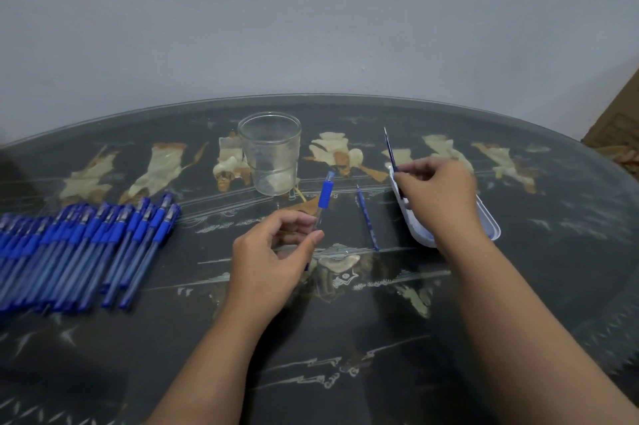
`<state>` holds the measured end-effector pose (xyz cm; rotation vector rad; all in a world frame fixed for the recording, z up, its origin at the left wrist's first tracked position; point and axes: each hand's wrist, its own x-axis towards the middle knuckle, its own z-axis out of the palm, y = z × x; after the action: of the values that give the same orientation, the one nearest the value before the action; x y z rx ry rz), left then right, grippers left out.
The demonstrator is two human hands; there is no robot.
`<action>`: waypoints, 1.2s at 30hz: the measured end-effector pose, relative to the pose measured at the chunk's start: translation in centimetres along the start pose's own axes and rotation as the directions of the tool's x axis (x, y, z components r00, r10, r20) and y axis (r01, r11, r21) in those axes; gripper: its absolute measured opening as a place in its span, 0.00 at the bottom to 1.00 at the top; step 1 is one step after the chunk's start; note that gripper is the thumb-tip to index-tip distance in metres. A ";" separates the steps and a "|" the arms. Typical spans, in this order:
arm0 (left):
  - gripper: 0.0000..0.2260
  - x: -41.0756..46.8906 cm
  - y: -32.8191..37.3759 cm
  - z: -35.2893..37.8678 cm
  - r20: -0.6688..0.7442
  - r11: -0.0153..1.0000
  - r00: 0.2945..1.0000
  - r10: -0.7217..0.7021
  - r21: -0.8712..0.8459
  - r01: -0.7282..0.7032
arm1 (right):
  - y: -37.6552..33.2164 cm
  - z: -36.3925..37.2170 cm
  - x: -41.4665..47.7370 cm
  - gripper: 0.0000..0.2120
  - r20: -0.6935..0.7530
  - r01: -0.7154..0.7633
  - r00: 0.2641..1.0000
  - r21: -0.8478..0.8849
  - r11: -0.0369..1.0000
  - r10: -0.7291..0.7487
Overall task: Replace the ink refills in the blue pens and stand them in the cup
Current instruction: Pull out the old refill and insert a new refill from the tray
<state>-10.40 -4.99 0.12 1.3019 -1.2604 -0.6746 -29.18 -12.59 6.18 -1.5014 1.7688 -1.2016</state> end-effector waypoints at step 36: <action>0.08 0.0 -0.2 0.0 0.058 0.996 0.997 0.046 0.074 -0.050 | -2.1 1.4 -3.1 0.08 0.287 -0.292 0.956 0.905 0.308 0.063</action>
<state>-10.32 -5.03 -0.03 1.3175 -1.3701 -0.6387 -26.21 -9.97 6.86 -0.6059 0.6914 -1.4800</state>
